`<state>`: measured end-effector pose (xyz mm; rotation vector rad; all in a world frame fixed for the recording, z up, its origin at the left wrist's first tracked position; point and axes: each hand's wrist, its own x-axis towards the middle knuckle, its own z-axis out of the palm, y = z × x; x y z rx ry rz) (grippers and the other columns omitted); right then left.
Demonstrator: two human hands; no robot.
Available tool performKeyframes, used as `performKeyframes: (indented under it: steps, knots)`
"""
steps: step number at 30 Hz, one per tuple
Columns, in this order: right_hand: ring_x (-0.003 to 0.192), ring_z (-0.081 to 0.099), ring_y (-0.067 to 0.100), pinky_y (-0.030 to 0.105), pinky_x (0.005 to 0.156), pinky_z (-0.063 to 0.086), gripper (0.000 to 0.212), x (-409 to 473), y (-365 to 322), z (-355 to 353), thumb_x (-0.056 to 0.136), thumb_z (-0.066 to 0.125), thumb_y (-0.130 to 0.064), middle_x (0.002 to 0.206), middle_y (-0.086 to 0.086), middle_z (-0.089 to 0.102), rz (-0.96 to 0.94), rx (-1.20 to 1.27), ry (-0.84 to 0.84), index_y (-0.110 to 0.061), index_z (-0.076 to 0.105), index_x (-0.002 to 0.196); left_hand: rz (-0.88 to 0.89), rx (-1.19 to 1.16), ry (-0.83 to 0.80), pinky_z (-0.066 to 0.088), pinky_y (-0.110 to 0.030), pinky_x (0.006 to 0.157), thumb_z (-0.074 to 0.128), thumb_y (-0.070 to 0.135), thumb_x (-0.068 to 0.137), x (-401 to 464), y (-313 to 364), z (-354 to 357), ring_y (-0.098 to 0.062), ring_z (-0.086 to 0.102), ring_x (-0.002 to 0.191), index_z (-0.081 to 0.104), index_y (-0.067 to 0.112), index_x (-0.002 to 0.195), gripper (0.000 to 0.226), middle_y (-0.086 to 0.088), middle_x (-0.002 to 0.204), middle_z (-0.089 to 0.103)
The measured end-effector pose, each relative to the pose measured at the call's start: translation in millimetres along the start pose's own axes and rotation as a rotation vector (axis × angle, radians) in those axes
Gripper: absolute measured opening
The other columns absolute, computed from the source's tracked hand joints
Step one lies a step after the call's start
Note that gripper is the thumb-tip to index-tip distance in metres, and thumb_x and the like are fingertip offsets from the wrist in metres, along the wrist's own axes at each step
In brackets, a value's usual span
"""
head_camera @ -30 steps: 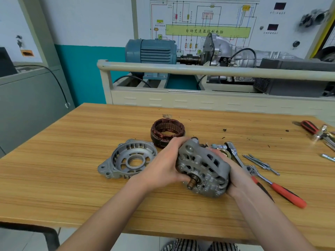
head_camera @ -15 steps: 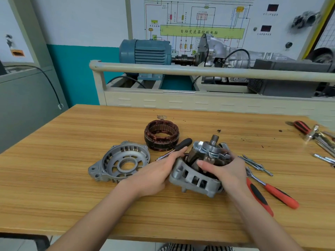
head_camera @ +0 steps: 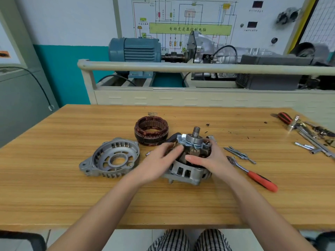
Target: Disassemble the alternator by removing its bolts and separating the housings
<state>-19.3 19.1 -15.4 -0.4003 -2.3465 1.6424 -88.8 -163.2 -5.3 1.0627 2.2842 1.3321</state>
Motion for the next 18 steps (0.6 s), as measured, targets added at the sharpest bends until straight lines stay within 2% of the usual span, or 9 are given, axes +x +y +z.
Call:
performKeyframes:
  steps: [1, 2, 4, 6, 8, 11, 14, 16, 18]
  knots:
    - [0.102, 0.058, 0.0, 0.014, 0.075, 0.043, 0.098, 1.3, 1.1, -0.4, 0.036, 0.083, -0.058, 0.114, -0.012, 0.061, -0.011, -0.004, -0.017, -0.027, 0.047, 0.122, 0.026, 0.038, -0.009, 0.044, -0.006, 0.064, 0.054, 0.064, 0.084, -2.7, 1.9, 6.6, 0.022, 0.053, 0.078, 0.048, 0.044, 0.108, 0.032, 0.021, 0.093, 0.057]
    - [0.104, 0.058, 0.002, 0.016, 0.078, 0.044, 0.106, 2.8, 1.3, -0.8, 0.037, 0.083, -0.057, 0.117, -0.008, 0.06, -0.021, -0.015, -0.029, -0.021, 0.044, 0.13, 0.066, 0.059, 0.007, 0.043, -0.004, 0.066, 0.064, 0.061, 0.079, -5.1, 4.9, 12.0, 0.024, 0.051, 0.081, 0.045, 0.048, 0.1, 0.032, 0.024, 0.093, 0.056]
    - [0.109, 0.058, 0.008, 0.024, 0.088, 0.048, 0.119, 5.4, -0.2, -0.9, 0.039, 0.083, -0.057, 0.123, -0.004, 0.058, -0.019, -0.018, -0.053, -0.016, 0.037, 0.14, 0.12, 0.071, 0.079, 0.04, -0.001, 0.073, 0.082, 0.044, 0.07, -7.2, 4.2, 16.6, 0.026, 0.049, 0.093, 0.044, 0.051, 0.099, 0.048, 0.033, 0.097, 0.059]
    - [0.116, 0.056, 0.015, 0.037, 0.101, 0.046, 0.128, 6.8, -1.8, -1.0, 0.038, 0.083, -0.059, 0.131, 0.0, 0.055, -0.009, -0.022, -0.083, -0.014, 0.03, 0.145, 0.141, 0.07, 0.101, 0.041, -0.002, 0.075, 0.086, 0.038, 0.066, -7.7, 4.7, 16.2, 0.022, 0.051, 0.098, 0.047, 0.051, 0.099, 0.053, 0.036, 0.1, 0.06]
    - [0.121, 0.053, 0.018, 0.042, 0.106, 0.042, 0.131, 5.4, -1.8, -2.9, 0.037, 0.082, -0.062, 0.138, 0.002, 0.051, 0.012, 0.003, -0.084, -0.017, 0.028, 0.147, 0.13, 0.09, 0.125, 0.044, -0.006, 0.076, 0.086, 0.042, 0.066, -7.8, 3.9, 17.1, 0.017, 0.053, 0.099, 0.046, 0.053, 0.098, 0.052, 0.028, 0.103, 0.061]
    - [0.126, 0.048, 0.021, 0.045, 0.107, 0.041, 0.129, 0.9, -4.9, -10.1, 0.036, 0.078, -0.069, 0.143, 0.002, 0.045, 0.034, 0.043, -0.049, -0.023, 0.03, 0.147, 0.1, 0.167, 0.147, 0.042, -0.006, 0.075, 0.083, 0.049, 0.066, -8.1, 6.2, 19.6, 0.011, 0.052, 0.1, 0.041, 0.054, 0.097, 0.052, 0.026, 0.105, 0.053]
    - [0.131, 0.045, 0.022, 0.044, 0.11, 0.039, 0.121, -5.3, -7.0, -13.1, 0.044, 0.076, -0.064, 0.148, 0.005, 0.041, 0.027, 0.086, -0.058, -0.02, 0.031, 0.147, 0.086, 0.203, 0.146, 0.042, -0.012, 0.08, 0.082, 0.049, 0.068, -5.3, 3.6, 21.0, -0.001, 0.051, 0.105, 0.042, 0.044, 0.11, 0.058, 0.016, 0.111, 0.053]
    - [0.129, 0.046, 0.016, 0.035, 0.107, 0.041, 0.108, -13.8, -19.3, -21.9, 0.056, 0.072, -0.057, 0.147, 0.002, 0.042, -0.007, 0.079, -0.015, -0.018, 0.031, 0.148, 0.054, 0.224, 0.13, 0.047, -0.022, 0.088, 0.081, 0.049, 0.069, -6.3, 3.1, 20.1, -0.007, 0.052, 0.109, 0.047, 0.031, 0.121, 0.065, 0.01, 0.117, 0.055]
    - [0.117, 0.054, 0.006, 0.024, 0.098, 0.046, 0.088, -22.8, -37.1, -36.4, 0.064, 0.069, -0.053, 0.137, -0.006, 0.054, -0.145, 0.118, 0.129, -0.021, 0.042, 0.142, 0.04, 0.256, 0.148, 0.048, -0.03, 0.094, 0.079, 0.051, 0.07, -7.5, 5.9, 19.4, -0.009, 0.051, 0.111, 0.047, 0.023, 0.128, 0.072, 0.006, 0.121, 0.055]
